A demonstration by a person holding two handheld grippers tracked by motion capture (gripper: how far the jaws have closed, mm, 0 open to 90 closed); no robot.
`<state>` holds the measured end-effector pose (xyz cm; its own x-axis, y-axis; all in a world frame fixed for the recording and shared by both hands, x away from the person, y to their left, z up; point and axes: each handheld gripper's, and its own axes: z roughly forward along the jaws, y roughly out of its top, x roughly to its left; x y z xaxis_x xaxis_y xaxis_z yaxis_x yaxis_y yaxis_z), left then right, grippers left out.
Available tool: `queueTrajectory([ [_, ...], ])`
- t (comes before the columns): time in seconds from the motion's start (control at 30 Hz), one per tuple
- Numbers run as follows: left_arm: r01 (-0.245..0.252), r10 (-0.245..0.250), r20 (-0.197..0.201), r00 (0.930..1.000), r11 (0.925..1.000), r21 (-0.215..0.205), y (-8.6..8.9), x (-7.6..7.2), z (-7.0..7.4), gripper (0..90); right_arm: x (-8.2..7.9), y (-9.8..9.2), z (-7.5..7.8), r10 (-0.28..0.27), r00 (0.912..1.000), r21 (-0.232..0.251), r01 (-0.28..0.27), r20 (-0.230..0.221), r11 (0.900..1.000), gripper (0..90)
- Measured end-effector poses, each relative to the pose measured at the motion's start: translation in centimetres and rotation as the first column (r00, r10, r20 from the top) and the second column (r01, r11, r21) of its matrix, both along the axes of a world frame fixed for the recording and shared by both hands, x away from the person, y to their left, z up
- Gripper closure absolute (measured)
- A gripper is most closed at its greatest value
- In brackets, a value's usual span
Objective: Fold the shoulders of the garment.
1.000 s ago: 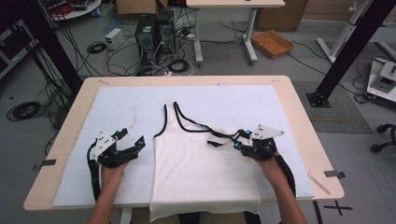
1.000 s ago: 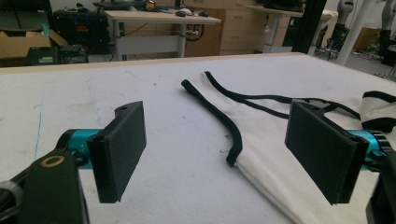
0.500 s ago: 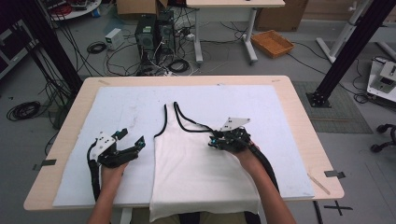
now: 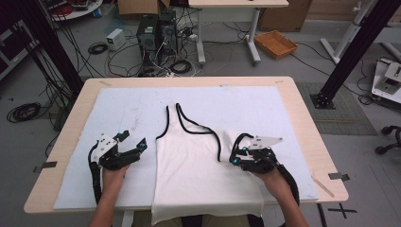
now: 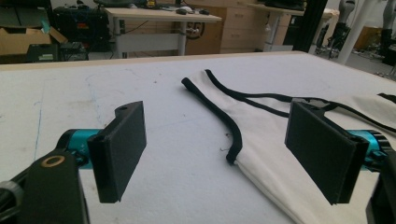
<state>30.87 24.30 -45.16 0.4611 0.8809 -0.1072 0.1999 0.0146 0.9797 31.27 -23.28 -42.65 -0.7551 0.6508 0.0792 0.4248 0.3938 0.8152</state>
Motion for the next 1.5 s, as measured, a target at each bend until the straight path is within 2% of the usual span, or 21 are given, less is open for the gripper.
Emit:
queueTrajectory([
  [0.07, -0.002, 0.002, -0.003, 1.0000, 1.0000, 0.001, 0.0, 0.0, 0.0, 20.7, 0.0, -0.3, 0.2, -0.109, 0.9940, 0.029, 0.109, 0.007, 0.994, 55.6],
  [0.23, 0.000, 0.000, -0.004, 1.0000, 1.0000, 0.001, -0.1, -0.1, 0.0, 20.7, 0.5, 2.0, -0.8, -0.257, 0.9644, -0.015, 0.256, -0.063, 0.966, 47.1],
  [0.3, 0.000, 0.000, -0.004, 1.0000, 1.0000, 0.002, -0.1, -0.1, 0.0, 20.7, 0.7, 3.1, -1.4, -0.310, 0.9473, -0.077, 0.304, -0.082, 0.950, 49.9],
  [0.37, 0.001, -0.001, -0.003, 1.0000, 1.0000, 0.002, -0.1, -0.1, 0.0, 20.7, 0.9, 3.8, -1.9, -0.302, 0.9518, -0.124, 0.293, -0.055, 0.948, 68.8],
  [0.43, 0.002, -0.002, -0.003, 1.0000, 1.0000, 0.000, -0.1, -0.1, 0.0, 20.7, 0.6, 4.2, -2.1, -0.269, 0.9629, -0.190, 0.267, 0.016, 0.945, 84.7],
  [0.5, 0.001, -0.001, -0.004, 1.0000, 1.0000, 0.001, -0.1, -0.1, 0.0, 20.7, 0.4, 4.1, -1.9, -0.261, 0.9644, -0.211, 0.264, 0.044, 0.941, 85.4],
  [0.63, 0.000, 0.000, -0.004, 1.0000, 1.0000, 0.003, -0.1, -0.1, 0.0, 20.7, 0.6, 2.4, -0.9, -0.308, 0.9458, -0.206, 0.323, 0.102, 0.924, 85.3],
  [0.7, -0.002, 0.002, -0.003, 1.0000, 1.0000, 0.002, -0.1, -0.1, 0.0, 20.7, 1.0, 1.5, -0.5, -0.311, 0.9433, -0.206, 0.329, 0.115, 0.922, 84.8],
  [0.73, -0.001, 0.001, -0.004, 1.0000, 1.0000, 0.004, -0.1, -0.1, 0.0, 20.7, 1.2, 1.1, -0.4, -0.314, 0.9441, -0.201, 0.328, 0.101, 0.923, 82.4],
  [0.8, -0.002, 0.002, -0.003, 1.0000, 1.0000, 0.003, -0.1, -0.1, 0.0, 20.7, 1.8, 0.4, -0.6, -0.316, 0.9483, -0.191, 0.315, 0.028, 0.930, 65.6],
  [0.87, -0.001, 0.001, -0.002, 1.0000, 1.0000, 0.008, -0.1, -0.1, 0.0, 20.7, 1.9, 0.0, -0.9, -0.373, 0.9277, -0.202, 0.368, 0.012, 0.908, 48.1],
  [0.9, -0.003, 0.003, 0.000, 1.0000, 1.0000, 0.005, -0.1, -0.1, 0.0, 20.7, 1.6, -0.2, -0.9, -0.390, 0.9201, -0.180, 0.390, 0.032, 0.903, 47.7],
  [0.97, -0.003, 0.003, 0.000, 1.0000, 1.0000, 0.005, -0.1, -0.1, 0.0, 20.7, 1.2, -0.4, -0.7, -0.386, 0.9209, -0.144, 0.390, 0.058, 0.909, 47.7],
  [1.0, -0.003, 0.004, -0.002, 1.0000, 0.9999, 0.011, -0.1, -0.1, 0.0, 20.7, 0.3, -0.3, -0.3, -0.343, 0.9344, -0.093, 0.352, 0.095, 0.931, 53.8],
  [1.03, -0.005, 0.005, -0.001, 1.0000, 1.0000, 0.008, -0.2, -0.1, 0.0, 20.7, -0.1, -0.2, -0.2, -0.311, 0.9452, -0.084, 0.319, 0.100, 0.944, 58.6],
  [1.1, -0.004, 0.004, -0.001, 1.0000, 1.0000, 0.008, -0.1, -0.1, 0.0, 20.7, -0.7, 0.3, -0.4, -0.235, 0.9689, -0.102, 0.242, 0.077, 0.965, 68.4],
  [1.17, -0.003, 0.003, -0.001, 1.0000, 1.0000, 0.008, -0.1, -0.1, 0.0, 20.7, -0.7, 0.8, -1.2, -0.194, 0.9806, -0.154, 0.196, 0.031, 0.968, 73.8],
  [1.23, 0.001, -0.001, 0.000, 1.0000, 0.9999, 0.010, -0.2, -0.1, 0.0, 20.7, -0.5, 0.8, -2.0, -0.190, 0.9816, -0.194, 0.190, 0.018, 0.962, 75.4],
  [1.33, 0.005, -0.005, 0.003, 1.0000, 0.9999, 0.015, -0.2, -0.2, 0.0, 20.7, -0.3, 0.3, -2.0, -0.189, 0.9820, -0.172, 0.187, 0.003, 0.967, 75.1],
  [1.47, 0.007, -0.007, -0.002, 1.0000, 1.0000, 0.004, -0.1, -0.1, 0.1, 20.7, -0.5, -0.8, -1.4, -0.213, 0.9770, -0.118, 0.213, 0.020, 0.970, 50.1],
  [1.5, 0.007, -0.007, -0.002, 1.0000, 1.0000, 0.004, -0.1, -0.1, 0.1, 20.7, -0.5, -0.8, -1.4, -0.213, 0.9770, -0.118, 0.213, 0.020, 0.970, 50.1],
])
